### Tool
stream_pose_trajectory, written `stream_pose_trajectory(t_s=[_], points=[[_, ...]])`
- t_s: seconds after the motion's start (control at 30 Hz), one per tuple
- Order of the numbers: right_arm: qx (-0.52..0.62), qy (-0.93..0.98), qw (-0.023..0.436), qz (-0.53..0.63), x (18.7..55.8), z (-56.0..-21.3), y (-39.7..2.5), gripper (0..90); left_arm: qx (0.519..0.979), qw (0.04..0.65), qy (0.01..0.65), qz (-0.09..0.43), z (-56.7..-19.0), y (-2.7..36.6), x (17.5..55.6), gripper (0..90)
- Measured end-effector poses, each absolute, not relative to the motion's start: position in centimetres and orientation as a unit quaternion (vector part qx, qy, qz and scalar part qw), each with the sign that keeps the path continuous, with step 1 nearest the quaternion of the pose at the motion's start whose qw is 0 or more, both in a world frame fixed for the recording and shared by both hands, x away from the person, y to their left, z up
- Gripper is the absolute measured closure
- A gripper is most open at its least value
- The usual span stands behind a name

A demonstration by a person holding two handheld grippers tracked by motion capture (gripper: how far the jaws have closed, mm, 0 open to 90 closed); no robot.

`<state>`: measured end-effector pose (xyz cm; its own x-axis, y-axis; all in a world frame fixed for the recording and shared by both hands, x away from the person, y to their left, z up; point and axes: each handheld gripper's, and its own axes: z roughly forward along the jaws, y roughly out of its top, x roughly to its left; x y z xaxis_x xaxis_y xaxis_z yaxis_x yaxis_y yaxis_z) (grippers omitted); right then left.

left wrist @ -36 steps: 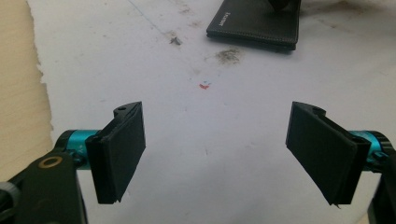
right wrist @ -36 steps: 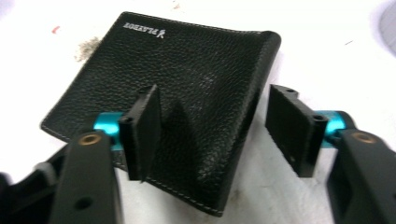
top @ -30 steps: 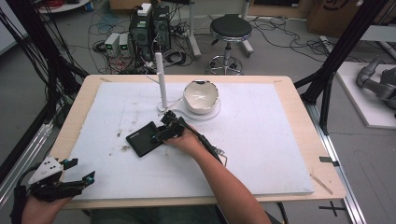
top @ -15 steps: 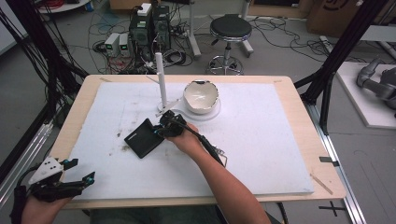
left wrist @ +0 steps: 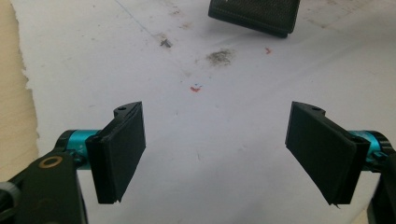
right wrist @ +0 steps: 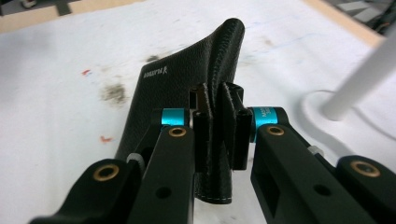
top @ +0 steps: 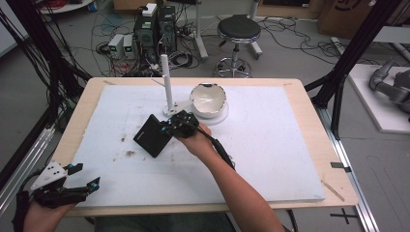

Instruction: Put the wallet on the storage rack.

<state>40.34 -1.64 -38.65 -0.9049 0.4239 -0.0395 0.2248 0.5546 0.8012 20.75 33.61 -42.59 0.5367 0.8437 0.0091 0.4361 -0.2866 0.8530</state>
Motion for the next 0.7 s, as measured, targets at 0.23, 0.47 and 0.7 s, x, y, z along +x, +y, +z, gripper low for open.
stream_pose_trajectory(t_s=[0.23,0.47,0.7], points=[[0.206,0.857,0.142,0.451,40.4,-37.0,-4.1,84.5,0.774,0.428,0.406,0.231,-42.6,32.7,21.8,20.1],[0.214,0.846,0.160,0.461,40.6,-35.5,-5.9,84.8,0.782,0.431,0.390,0.226,-42.5,31.5,23.4,20.1],[0.230,0.833,0.180,0.470,41.0,-33.7,-8.1,84.8,0.787,0.434,0.379,0.220,-42.5,30.6,24.7,20.1]])
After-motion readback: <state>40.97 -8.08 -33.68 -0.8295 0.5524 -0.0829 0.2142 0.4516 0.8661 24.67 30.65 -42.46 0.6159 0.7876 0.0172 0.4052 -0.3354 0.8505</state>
